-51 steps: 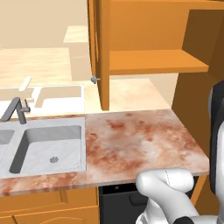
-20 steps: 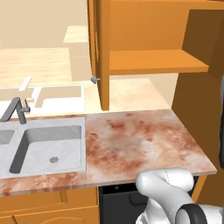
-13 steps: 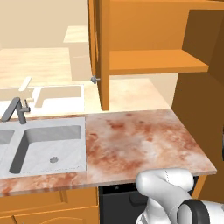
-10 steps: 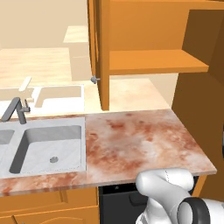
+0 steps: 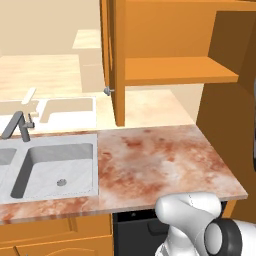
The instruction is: Open the cabinet and move the ladle to the pot. Then close the cabinet.
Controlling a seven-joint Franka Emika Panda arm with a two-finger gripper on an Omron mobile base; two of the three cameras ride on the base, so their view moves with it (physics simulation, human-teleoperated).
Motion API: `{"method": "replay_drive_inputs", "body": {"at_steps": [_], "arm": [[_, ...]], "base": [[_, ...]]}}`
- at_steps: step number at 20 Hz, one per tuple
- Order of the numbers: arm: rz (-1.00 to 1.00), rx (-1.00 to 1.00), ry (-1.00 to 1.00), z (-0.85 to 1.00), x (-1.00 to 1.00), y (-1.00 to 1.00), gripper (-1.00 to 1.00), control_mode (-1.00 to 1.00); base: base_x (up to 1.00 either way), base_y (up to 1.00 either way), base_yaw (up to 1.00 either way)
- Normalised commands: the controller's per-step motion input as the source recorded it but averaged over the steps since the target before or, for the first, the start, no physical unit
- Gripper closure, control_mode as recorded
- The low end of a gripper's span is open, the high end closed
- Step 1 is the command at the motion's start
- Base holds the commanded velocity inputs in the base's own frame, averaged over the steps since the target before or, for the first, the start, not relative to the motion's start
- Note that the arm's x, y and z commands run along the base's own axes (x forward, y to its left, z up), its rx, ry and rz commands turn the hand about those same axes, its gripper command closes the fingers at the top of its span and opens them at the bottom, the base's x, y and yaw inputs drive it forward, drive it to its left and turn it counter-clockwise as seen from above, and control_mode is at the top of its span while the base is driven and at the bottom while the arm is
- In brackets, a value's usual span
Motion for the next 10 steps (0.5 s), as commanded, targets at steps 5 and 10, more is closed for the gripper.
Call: {"method": "replay_drive_inputs", "body": {"at_steps": [5,10], "arm": [[0.08,0.00,-0.09,0.00,0.27,0.00,-1.00,-1.00],[0.15,0.03,-0.11,0.00,0.21,0.00,-1.00,-1.00]], "base": [[0.00,0.00,0.00],[0.00,0.00,0.00]]}}
